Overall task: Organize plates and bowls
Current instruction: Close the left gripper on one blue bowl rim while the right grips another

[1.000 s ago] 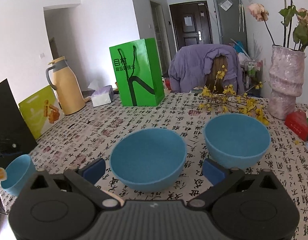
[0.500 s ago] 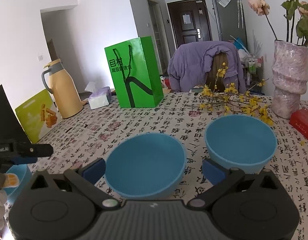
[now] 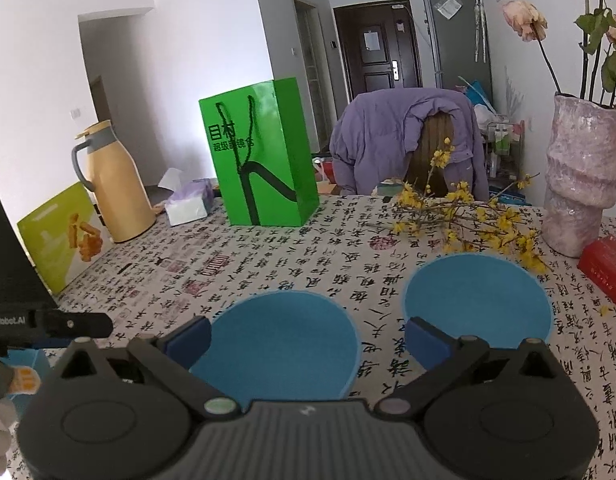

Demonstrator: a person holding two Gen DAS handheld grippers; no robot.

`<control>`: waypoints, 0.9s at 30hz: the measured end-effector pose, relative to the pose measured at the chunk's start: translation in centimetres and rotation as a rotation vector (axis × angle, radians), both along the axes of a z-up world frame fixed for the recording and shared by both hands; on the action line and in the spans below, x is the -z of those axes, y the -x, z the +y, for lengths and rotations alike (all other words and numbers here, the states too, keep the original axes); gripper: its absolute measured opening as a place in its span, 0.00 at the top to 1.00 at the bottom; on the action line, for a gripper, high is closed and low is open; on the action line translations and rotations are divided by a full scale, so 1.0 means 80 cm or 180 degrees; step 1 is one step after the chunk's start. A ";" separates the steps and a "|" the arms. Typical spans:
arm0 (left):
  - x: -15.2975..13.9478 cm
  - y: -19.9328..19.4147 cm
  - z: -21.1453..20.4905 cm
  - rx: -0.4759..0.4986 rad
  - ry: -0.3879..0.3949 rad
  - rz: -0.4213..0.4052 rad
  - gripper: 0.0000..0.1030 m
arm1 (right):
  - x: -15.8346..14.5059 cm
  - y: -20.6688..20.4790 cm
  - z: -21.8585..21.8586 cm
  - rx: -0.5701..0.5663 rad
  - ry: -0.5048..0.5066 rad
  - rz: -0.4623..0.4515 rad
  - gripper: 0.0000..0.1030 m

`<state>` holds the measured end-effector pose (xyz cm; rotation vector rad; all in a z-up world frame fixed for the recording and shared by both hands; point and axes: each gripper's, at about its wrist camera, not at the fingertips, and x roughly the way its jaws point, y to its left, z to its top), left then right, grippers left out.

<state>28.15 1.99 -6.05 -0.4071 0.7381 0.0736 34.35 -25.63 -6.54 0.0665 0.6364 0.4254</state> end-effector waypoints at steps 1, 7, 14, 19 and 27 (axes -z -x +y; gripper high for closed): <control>0.001 -0.003 -0.001 0.0001 -0.0002 0.0014 0.00 | 0.001 -0.003 -0.001 0.0013 -0.0009 0.0021 0.00; 0.017 -0.022 -0.013 0.0068 0.0112 0.0177 0.00 | 0.007 -0.014 0.000 -0.0003 -0.0004 0.0132 0.05; 0.025 -0.041 -0.031 0.0050 0.0046 0.0251 0.00 | 0.020 -0.030 0.002 0.0008 -0.0019 0.0312 0.21; 0.032 -0.054 -0.040 0.0007 0.0006 0.0316 0.01 | 0.031 -0.039 0.003 0.0082 0.0049 0.0381 0.32; 0.047 -0.076 -0.054 -0.0010 -0.0040 0.0434 0.06 | 0.052 -0.043 0.011 0.0052 0.0115 0.0494 0.35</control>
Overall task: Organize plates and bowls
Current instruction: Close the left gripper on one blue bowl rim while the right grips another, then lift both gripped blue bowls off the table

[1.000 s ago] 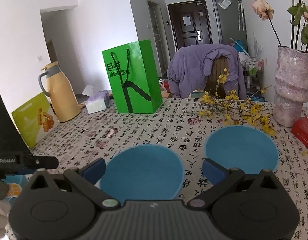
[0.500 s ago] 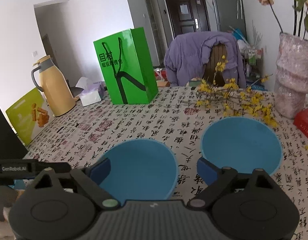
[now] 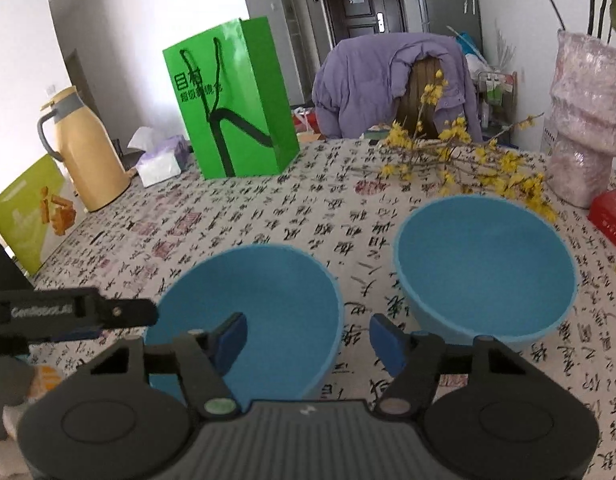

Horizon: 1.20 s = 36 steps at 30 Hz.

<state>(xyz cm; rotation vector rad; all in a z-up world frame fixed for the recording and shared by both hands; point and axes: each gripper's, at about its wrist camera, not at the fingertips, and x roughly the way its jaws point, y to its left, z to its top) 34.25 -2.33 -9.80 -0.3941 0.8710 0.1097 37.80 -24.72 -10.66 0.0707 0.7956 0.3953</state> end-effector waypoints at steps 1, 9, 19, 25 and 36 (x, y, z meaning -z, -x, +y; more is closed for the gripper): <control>0.002 -0.002 -0.002 -0.0004 -0.0015 0.0015 0.06 | 0.003 0.000 0.002 -0.0013 0.0008 0.0011 0.36; 0.012 -0.017 -0.013 -0.0050 -0.0075 0.0075 0.20 | 0.016 -0.019 0.015 0.0007 0.0153 0.0070 0.43; 0.026 -0.033 -0.030 -0.0049 -0.0059 0.0152 0.41 | 0.040 -0.028 0.017 0.0124 0.0213 -0.0014 0.52; 0.032 -0.036 -0.037 -0.0024 -0.0073 0.0180 0.56 | 0.045 -0.030 0.017 0.0083 0.0205 0.0003 0.59; 0.034 -0.038 -0.047 0.0039 -0.0181 0.0176 0.88 | 0.055 -0.033 0.019 0.0110 0.0217 0.0071 0.86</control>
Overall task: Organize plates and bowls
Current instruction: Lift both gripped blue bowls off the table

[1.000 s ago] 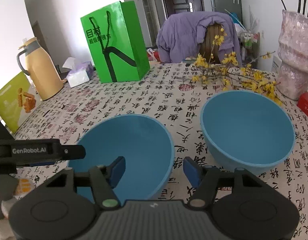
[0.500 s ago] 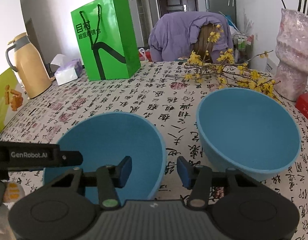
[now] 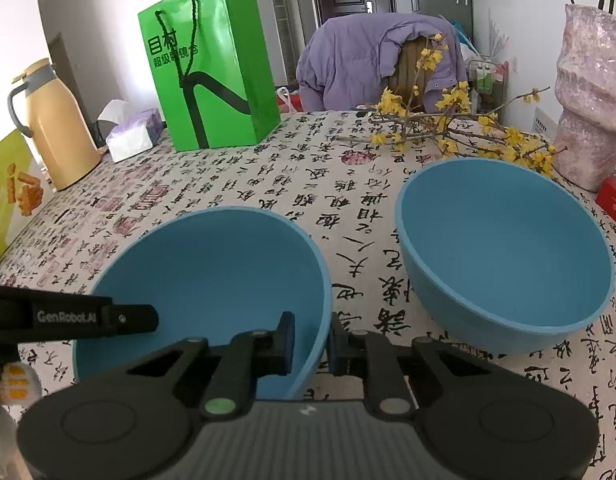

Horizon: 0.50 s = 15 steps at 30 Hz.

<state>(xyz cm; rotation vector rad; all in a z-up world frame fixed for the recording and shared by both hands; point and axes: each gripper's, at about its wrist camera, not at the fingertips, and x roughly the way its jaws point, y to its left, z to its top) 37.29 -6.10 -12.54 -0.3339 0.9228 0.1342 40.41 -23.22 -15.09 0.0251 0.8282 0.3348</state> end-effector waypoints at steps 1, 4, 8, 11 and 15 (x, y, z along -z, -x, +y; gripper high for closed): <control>0.000 0.000 -0.002 0.0003 -0.0009 0.0002 0.88 | 0.001 0.000 0.000 0.0001 0.0000 0.0001 0.87; 0.001 0.000 -0.006 -0.0003 -0.0088 -0.0015 0.88 | 0.002 -0.002 -0.001 0.0009 -0.0007 0.0003 0.88; 0.002 0.001 -0.009 -0.0021 -0.0121 -0.0012 0.88 | 0.003 -0.002 -0.002 0.0017 -0.0036 0.0020 0.88; 0.002 0.001 -0.012 -0.0035 -0.0172 -0.0014 0.88 | 0.003 -0.003 -0.003 0.0023 -0.0072 0.0036 0.88; 0.003 0.001 -0.014 -0.0051 -0.0226 -0.0026 0.88 | 0.003 -0.002 -0.002 0.0026 -0.0062 0.0023 0.88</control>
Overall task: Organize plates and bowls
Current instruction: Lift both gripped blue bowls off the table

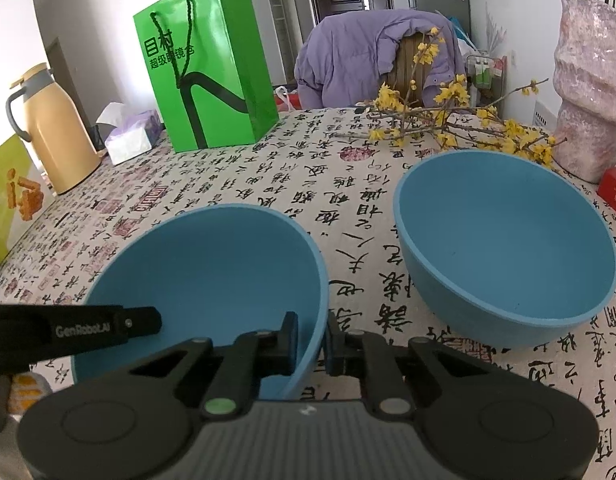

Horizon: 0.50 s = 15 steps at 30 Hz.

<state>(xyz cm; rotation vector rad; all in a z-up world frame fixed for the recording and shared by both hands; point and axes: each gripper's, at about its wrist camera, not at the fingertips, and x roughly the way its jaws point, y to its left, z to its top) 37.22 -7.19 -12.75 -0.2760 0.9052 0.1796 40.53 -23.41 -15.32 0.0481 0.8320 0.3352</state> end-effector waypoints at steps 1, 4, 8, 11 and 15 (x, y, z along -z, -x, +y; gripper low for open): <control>0.000 0.000 0.001 -0.0003 0.0015 -0.0001 0.88 | 0.000 0.000 0.000 -0.0001 -0.0003 0.0000 0.88; 0.000 0.001 0.003 -0.0015 0.0023 -0.0002 0.88 | 0.000 -0.001 -0.002 -0.0002 -0.0042 0.0013 0.88; -0.001 0.002 0.002 -0.0022 0.0009 -0.0011 0.88 | 0.001 -0.001 -0.002 -0.0001 -0.0051 0.0012 0.88; -0.001 0.002 0.002 -0.0024 0.0012 -0.0014 0.88 | 0.001 0.000 -0.001 -0.0006 -0.0077 0.0023 0.88; -0.002 0.003 0.003 -0.0026 0.0013 -0.0016 0.88 | 0.000 0.000 -0.001 -0.0012 -0.0102 0.0025 0.88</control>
